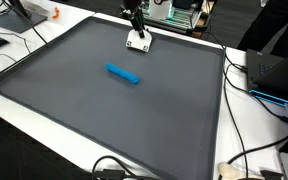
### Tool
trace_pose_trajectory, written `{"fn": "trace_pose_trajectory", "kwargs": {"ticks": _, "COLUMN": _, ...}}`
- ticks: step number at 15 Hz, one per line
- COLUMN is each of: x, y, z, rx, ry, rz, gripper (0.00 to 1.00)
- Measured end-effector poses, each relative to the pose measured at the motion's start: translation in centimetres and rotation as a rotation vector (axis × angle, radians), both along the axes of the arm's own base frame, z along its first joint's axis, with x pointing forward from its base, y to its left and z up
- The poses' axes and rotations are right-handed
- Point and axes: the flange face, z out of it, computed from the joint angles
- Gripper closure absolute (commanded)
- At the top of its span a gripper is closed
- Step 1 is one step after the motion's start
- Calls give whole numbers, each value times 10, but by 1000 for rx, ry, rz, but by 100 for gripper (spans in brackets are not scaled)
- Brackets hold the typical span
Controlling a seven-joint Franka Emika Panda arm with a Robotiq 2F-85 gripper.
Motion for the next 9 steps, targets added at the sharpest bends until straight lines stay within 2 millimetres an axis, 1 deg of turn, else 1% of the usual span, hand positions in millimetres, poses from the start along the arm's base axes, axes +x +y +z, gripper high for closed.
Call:
{"fn": "trace_pose_trajectory", "kwargs": {"ticks": 1, "x": 0, "y": 0, "z": 0, "rx": 0, "ry": 1, "rz": -2, "gripper": 45}}
{"fn": "trace_pose_trajectory", "kwargs": {"ticks": 3, "x": 0, "y": 0, "z": -1, "rx": -1, "ry": 4, "rz": -5, "gripper": 64}}
{"fn": "trace_pose_trajectory", "kwargs": {"ticks": 4, "x": 0, "y": 0, "z": -2, "rx": -1, "ry": 6, "rz": -6, "gripper": 66}}
{"fn": "trace_pose_trajectory", "kwargs": {"ticks": 5, "x": 0, "y": 0, "z": -2, "rx": -2, "ry": 7, "rz": -7, "gripper": 74}}
{"fn": "trace_pose_trajectory", "kwargs": {"ticks": 6, "x": 0, "y": 0, "z": -2, "rx": -3, "ry": 7, "rz": -10, "gripper": 88}}
{"fn": "trace_pose_trajectory", "kwargs": {"ticks": 7, "x": 0, "y": 0, "z": -2, "rx": -4, "ry": 8, "rz": -13, "gripper": 91}}
{"fn": "trace_pose_trajectory", "kwargs": {"ticks": 8, "x": 0, "y": 0, "z": -2, "rx": -5, "ry": 8, "rz": -17, "gripper": 100}}
{"fn": "trace_pose_trajectory", "kwargs": {"ticks": 9, "x": 1, "y": 0, "z": -2, "rx": -8, "ry": 5, "rz": -21, "gripper": 99}}
